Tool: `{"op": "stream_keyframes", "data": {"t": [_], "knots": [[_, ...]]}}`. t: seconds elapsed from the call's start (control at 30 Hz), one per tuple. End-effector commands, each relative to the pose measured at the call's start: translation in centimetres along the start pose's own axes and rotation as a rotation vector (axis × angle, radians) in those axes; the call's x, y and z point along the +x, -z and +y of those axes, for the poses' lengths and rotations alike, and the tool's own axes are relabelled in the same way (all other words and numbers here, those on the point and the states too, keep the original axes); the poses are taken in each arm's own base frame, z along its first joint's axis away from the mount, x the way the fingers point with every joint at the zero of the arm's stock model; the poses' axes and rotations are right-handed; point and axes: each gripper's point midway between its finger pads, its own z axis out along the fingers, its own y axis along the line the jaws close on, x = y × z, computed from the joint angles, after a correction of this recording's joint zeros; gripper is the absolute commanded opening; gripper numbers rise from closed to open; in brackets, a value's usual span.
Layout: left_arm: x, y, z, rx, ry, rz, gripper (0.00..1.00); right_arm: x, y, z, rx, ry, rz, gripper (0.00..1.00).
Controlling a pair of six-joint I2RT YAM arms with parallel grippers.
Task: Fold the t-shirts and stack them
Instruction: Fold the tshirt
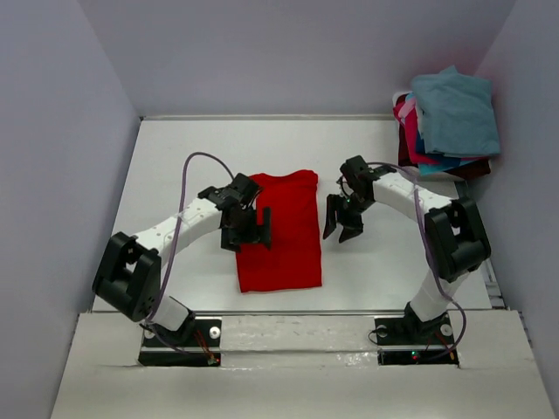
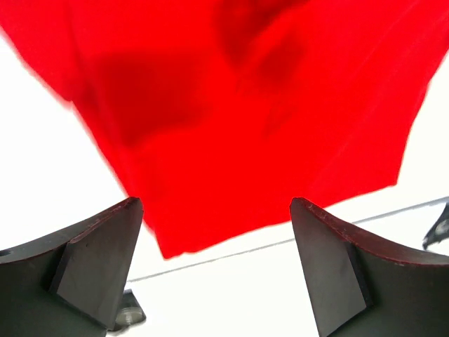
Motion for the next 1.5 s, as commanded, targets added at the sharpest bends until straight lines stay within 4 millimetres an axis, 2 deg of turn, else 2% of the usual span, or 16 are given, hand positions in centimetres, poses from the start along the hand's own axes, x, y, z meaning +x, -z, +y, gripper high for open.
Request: {"op": "stream_keyframes", "data": {"t": [0.0, 0.07, 0.1, 0.3, 0.43, 0.67, 1.0, 1.27, 1.47], "knots": [[4.2, 0.4, 1.6, 0.017, 0.090, 0.047, 0.99, 1.4, 0.5, 1.2, -0.094, 0.031, -0.046, 0.62], [5.3, 0.6, 2.0, 0.028, 0.102, 0.053, 0.99, 2.4, 0.4, 2.0, -0.149, 0.037, -0.036, 0.63], [6.3, 0.4, 2.6, 0.021, 0.110, 0.070, 0.99, 3.5, -0.2, 1.8, -0.151, 0.028, -0.009, 0.63], [9.8, 0.5, 3.4, 0.066, 0.169, 0.114, 0.99, 6.1, -1.7, 2.1, -0.180, 0.015, 0.041, 0.64], [10.8, 0.5, 3.4, 0.088, 0.190, 0.124, 0.99, 7.5, -2.5, 2.7, -0.196, 0.027, 0.066, 0.65], [12.8, 0.0, 3.0, 0.152, 0.227, 0.186, 0.99, 9.1, -3.3, 2.3, -0.206, 0.009, 0.093, 0.68], [12.1, -1.0, 3.3, 0.112, 0.228, 0.181, 0.99, 11.4, -3.6, 2.5, -0.261, -0.024, 0.157, 0.68], [10.5, -1.7, 3.9, 0.065, 0.235, 0.144, 0.99, 12.6, -4.0, 2.6, -0.283, -0.053, 0.181, 0.66], [8.1, -2.0, 4.2, 0.056, 0.246, 0.104, 0.96, 12.6, -4.2, 2.8, -0.305, -0.072, 0.176, 0.64]]}}
